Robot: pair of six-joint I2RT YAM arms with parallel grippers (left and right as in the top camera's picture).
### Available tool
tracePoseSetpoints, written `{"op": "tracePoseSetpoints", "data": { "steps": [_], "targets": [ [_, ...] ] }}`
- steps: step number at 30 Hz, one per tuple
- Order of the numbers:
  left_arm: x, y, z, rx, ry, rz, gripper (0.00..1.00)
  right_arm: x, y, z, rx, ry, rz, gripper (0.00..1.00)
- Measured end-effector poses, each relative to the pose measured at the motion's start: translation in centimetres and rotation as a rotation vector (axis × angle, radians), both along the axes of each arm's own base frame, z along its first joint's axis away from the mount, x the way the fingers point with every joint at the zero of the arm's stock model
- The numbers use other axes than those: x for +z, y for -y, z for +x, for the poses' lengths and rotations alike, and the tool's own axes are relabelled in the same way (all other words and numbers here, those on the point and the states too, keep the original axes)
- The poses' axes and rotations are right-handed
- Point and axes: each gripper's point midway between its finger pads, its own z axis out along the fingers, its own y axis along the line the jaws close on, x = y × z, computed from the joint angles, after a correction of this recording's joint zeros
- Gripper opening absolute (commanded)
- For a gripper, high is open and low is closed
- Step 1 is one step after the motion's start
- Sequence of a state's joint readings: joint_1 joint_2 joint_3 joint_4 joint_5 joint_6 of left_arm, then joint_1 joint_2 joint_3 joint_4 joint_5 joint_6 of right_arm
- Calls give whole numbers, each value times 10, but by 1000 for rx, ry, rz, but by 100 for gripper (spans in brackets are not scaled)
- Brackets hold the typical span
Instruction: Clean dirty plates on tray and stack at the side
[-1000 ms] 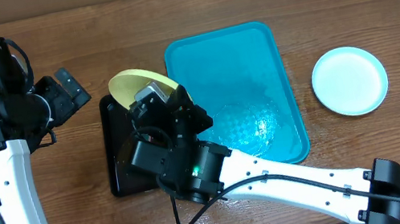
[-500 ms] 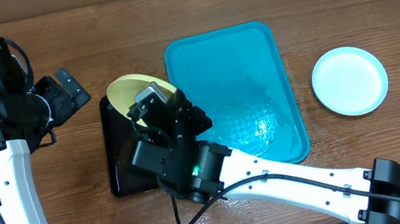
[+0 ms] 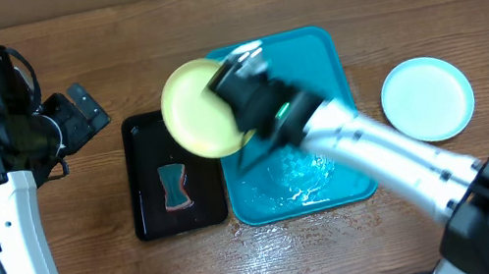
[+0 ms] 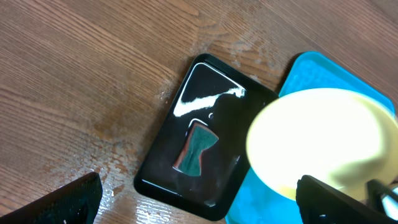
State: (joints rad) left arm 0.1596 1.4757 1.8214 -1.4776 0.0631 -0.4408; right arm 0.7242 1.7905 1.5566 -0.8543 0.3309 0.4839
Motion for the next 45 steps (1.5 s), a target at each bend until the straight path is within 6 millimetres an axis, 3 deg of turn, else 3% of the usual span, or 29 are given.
{"op": "tracePoseSetpoints", "data": {
  "steps": [4,6,9,11,14,16,19,23,26,29,34,37,41,45],
  "targets": [
    [0,0,0,0,0,0,100,-4,62,28,-121,-183,227,4],
    [0,0,0,0,0,1,100,-2,109,38,-219,-252,332,4],
    [0,0,0,0,0,1,100,-4,196,40,-414,-328,444,4],
    [0,0,0,0,0,1,100,-7,252,35,-544,-350,494,4],
    [0,0,0,0,0,0,100,-16,310,22,-682,-357,531,4],
    [0,0,0,0,0,1,100,-33,344,3,-780,-384,544,4],
    [0,0,0,0,0,0,100,-66,373,-30,-900,-451,561,4],
    [0,0,0,0,0,0,100,-109,389,-71,-1012,-528,593,4],
    [0,0,0,0,0,0,100,-125,388,-84,-1034,-554,601,5],
    [0,0,0,0,0,1,100,-132,382,-88,-1031,-569,602,34],
    [0,0,0,0,0,0,100,-129,374,-78,-973,-541,584,45],
    [0,0,0,0,0,0,100,-115,365,-71,-914,-498,563,46],
    [0,0,0,0,0,1,100,-72,340,-57,-772,-373,521,46],
    [0,0,0,0,0,1,100,-15,290,-47,-529,-214,470,50]
  ]
}}
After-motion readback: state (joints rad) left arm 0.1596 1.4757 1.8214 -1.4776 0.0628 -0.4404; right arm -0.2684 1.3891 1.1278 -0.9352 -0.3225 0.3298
